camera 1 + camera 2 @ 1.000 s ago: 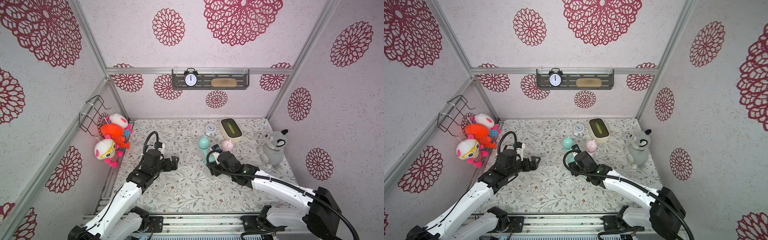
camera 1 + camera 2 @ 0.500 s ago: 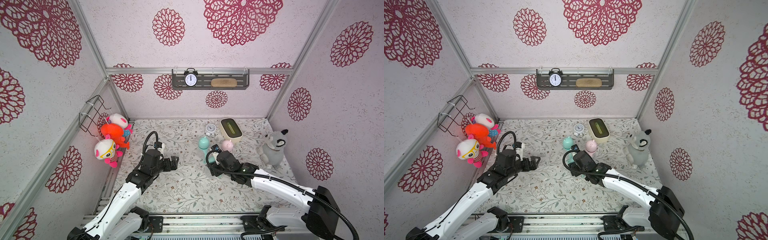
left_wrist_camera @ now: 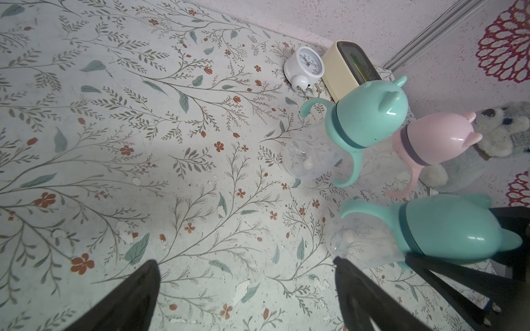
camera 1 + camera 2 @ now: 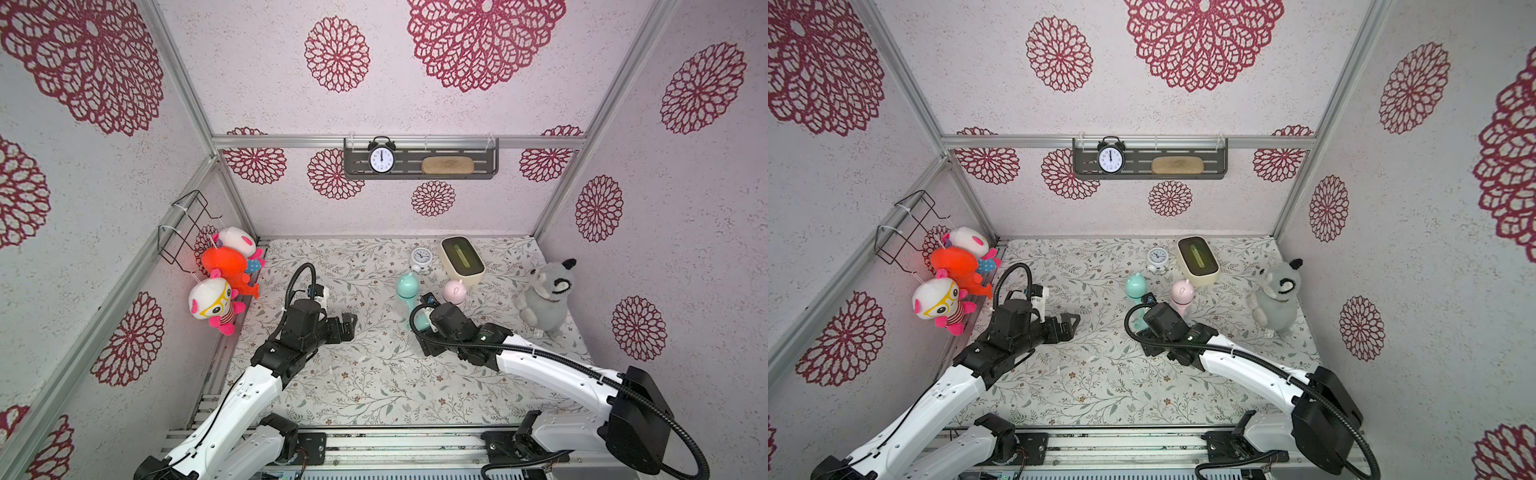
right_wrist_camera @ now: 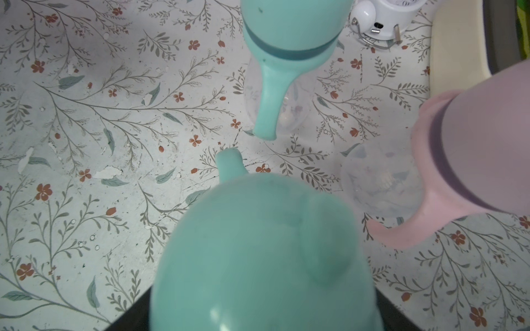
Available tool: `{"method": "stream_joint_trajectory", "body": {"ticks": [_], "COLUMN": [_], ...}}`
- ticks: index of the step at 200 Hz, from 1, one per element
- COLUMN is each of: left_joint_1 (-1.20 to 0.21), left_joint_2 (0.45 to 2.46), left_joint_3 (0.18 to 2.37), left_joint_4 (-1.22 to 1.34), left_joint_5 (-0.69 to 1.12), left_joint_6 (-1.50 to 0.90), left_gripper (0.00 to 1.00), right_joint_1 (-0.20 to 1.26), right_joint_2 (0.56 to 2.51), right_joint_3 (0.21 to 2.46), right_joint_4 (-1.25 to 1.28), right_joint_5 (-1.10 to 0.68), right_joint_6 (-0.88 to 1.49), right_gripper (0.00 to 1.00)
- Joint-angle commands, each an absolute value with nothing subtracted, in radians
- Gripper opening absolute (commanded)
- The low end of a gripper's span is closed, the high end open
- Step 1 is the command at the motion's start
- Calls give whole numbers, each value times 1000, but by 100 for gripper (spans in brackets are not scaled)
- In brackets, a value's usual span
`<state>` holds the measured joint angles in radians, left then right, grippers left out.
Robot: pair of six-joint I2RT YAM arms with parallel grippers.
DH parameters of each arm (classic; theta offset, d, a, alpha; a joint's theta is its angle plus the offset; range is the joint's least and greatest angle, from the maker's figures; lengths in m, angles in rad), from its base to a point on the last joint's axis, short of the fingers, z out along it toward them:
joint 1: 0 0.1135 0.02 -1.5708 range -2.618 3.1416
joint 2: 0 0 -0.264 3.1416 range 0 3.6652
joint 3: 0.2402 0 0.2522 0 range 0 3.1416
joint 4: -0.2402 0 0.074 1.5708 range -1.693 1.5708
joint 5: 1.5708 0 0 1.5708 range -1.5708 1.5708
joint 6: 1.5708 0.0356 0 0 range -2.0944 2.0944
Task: Assemble the baby bottles
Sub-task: Close the lid on the baby bottle, then reset both arms
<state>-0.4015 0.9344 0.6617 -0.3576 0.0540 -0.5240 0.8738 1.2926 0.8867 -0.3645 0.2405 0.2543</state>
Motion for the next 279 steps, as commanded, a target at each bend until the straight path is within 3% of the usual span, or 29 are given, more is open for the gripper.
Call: {"method": "stream_joint_trajectory", "body": {"ticks": [1, 74, 140, 175, 224, 263, 279], "left_joint_1": [-407, -407, -365, -197, -87, -38, -18], "left_joint_2": [925, 916, 953, 1043, 1229, 1360, 1377], "left_joint_3": [686, 721, 728, 639, 474, 399, 420], "left_joint_4": [-354, -381, -242, -36, 398, 710, 692], "left_joint_5": [42, -18, -320, -308, -310, -266, -247], "left_joint_6": [-515, -509, -319, -188, -59, -44, -22], "left_gripper": [98, 98, 98, 97, 98, 98, 98], "right_joint_1": [871, 870, 820, 691, 501, 283, 169], "right_joint_2": [1299, 1207, 1013, 915, 832, 815, 862], "right_joint_3": [934, 967, 877, 723, 514, 292, 215], "right_joint_4": [-391, -462, -423, -280, -34, 360, 533], "right_joint_5": [270, 184, 321, 431, 596, 584, 518], "right_joint_6": [230, 211, 204, 208, 195, 102, 137], "right_gripper": [80, 99, 99, 98, 98, 98, 98]}}
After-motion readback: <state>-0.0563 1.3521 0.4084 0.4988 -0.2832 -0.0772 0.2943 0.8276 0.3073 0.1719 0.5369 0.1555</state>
